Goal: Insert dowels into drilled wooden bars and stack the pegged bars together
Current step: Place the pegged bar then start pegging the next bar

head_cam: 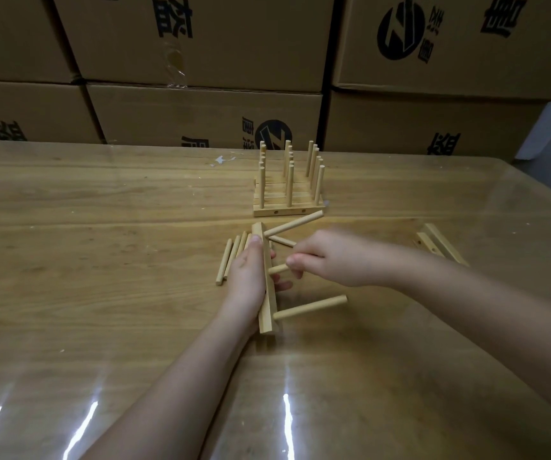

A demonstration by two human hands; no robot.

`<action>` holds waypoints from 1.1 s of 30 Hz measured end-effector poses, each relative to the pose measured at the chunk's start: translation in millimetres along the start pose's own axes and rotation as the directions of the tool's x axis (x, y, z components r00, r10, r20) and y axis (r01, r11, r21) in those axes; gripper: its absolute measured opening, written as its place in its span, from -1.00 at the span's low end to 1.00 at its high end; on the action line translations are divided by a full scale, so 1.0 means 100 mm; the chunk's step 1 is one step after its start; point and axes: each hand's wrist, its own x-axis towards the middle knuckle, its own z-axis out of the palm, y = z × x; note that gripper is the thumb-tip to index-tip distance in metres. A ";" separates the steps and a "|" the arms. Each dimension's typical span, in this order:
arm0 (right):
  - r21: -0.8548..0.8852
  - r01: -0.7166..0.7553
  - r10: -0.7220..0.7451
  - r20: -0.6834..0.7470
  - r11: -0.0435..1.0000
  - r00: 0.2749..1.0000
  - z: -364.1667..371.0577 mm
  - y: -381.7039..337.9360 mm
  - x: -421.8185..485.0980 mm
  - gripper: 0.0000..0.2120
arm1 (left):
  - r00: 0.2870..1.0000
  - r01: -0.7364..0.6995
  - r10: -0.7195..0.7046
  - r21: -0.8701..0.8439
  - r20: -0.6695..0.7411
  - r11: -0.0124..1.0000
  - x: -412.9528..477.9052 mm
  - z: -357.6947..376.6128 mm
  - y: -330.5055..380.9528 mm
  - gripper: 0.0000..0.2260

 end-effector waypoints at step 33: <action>-0.055 0.012 -0.009 0.048 0.998 0.999 -0.01 0.03 0.16 -0.69 | 1.000 0.024 -0.024 -0.063 0.007 0.998 0.03 -0.01 -0.01 -0.63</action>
